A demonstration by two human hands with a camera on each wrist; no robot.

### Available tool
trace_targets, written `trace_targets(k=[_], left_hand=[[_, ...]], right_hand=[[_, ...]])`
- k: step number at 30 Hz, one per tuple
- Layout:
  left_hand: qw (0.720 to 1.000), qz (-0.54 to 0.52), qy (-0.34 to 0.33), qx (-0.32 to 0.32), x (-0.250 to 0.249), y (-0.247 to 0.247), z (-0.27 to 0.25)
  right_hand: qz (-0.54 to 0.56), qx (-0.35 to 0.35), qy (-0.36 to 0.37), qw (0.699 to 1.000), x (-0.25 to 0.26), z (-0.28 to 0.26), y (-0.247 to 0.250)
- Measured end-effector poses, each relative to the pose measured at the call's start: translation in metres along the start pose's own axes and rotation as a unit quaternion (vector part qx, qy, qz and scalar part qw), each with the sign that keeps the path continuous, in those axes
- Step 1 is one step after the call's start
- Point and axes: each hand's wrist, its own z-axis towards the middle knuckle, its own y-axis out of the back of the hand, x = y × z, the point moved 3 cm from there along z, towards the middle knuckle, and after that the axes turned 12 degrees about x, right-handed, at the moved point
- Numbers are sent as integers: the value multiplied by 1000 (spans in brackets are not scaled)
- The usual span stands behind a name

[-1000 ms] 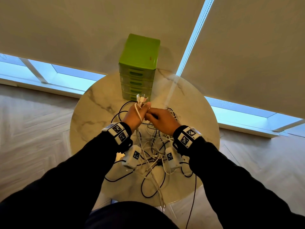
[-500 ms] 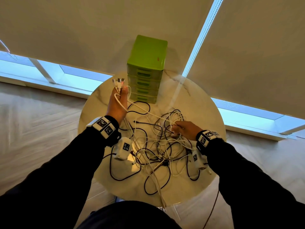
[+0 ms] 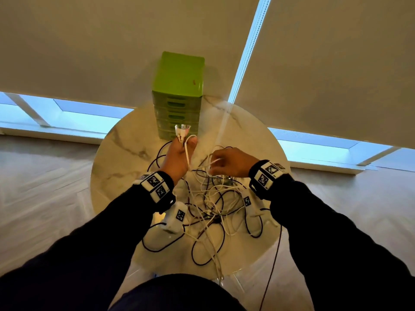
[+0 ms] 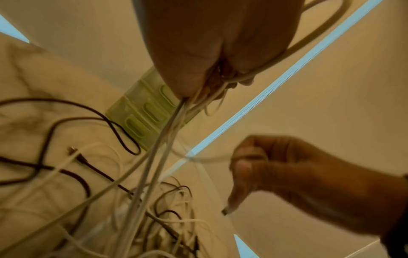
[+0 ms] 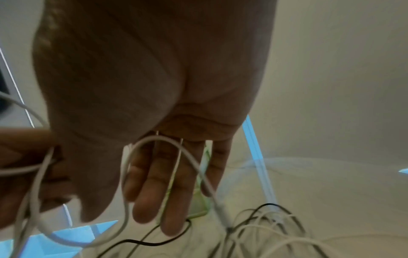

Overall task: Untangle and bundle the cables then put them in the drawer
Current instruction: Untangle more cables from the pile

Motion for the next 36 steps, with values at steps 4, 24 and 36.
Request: trace_targets(k=[4,24,36], left_hand=[[997,-43,2,57,-20,-37,6],[954,-142,113,239,-31,-184,-16],[956,-22,83,282,-14,-190,-28]], right_hand=[[40,82,-119,989,-37,-41,-18],[212,11,-397,893,-137,-229,-184],[195,-112,-104,969,-35,-171,-129]])
